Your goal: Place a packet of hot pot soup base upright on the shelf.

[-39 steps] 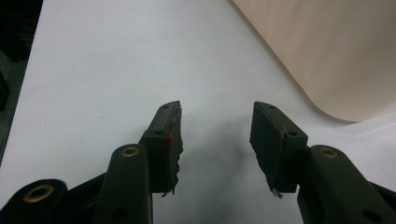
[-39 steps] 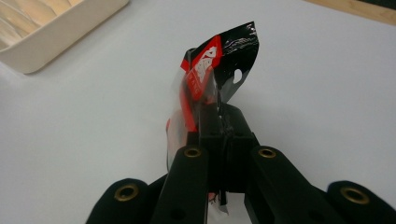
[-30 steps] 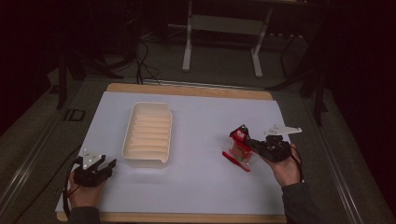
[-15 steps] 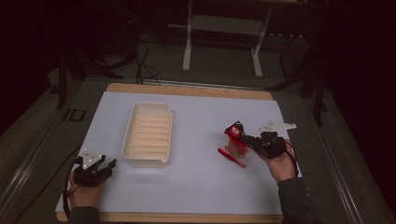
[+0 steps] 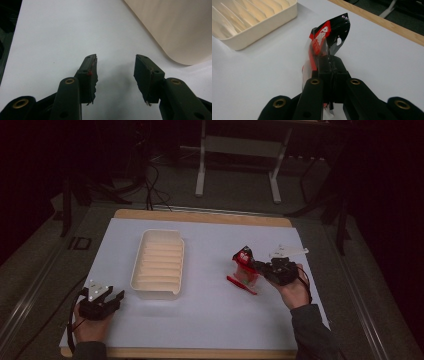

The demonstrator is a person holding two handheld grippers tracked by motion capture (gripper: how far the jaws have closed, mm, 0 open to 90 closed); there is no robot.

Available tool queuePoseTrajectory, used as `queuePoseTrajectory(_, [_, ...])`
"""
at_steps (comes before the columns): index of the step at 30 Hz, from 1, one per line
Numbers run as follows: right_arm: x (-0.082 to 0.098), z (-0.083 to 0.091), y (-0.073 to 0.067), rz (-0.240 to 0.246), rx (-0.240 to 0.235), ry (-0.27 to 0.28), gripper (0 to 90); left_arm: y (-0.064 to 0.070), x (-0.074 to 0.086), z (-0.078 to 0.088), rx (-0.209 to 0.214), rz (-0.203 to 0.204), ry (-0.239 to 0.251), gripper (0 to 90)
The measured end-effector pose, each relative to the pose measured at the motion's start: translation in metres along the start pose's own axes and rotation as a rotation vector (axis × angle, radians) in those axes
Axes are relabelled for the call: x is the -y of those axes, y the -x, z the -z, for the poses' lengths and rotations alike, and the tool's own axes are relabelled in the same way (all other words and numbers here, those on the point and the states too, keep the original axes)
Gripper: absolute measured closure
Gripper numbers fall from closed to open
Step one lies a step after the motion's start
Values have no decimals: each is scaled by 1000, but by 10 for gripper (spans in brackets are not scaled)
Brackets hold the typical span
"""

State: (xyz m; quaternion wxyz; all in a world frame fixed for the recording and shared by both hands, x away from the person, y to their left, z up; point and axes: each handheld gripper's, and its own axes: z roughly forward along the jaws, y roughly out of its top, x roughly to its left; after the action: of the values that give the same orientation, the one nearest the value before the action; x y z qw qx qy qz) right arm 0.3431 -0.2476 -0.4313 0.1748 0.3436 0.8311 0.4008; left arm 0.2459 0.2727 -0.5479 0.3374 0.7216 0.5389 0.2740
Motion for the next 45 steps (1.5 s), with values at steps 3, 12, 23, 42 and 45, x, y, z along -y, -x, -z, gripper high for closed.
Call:
queuePoseTrajectory(3, [-3, -4, -2, 11, -7, 0, 889, 0, 0, 0, 1, -2, -1, 534])
queuePoseTrajectory(12, [-10, -14, -6, 37, -28, 13, 888, 0, 0, 0, 0, -1, 1, 533])
queuePoseTrajectory(23, [-19, -24, -10, 69, -55, 24, 888, 0, 0, 0, 14, 0, 4, 527])
queuePoseTrajectory(42, [-37, -41, -22, 107, -94, 43, 888, -3, 0, 1, 42, 9, 9, 518])
queuePoseTrajectory(45, [-40, -45, -24, 115, -104, 46, 887, -3, 1, 1, 43, 9, 11, 517])
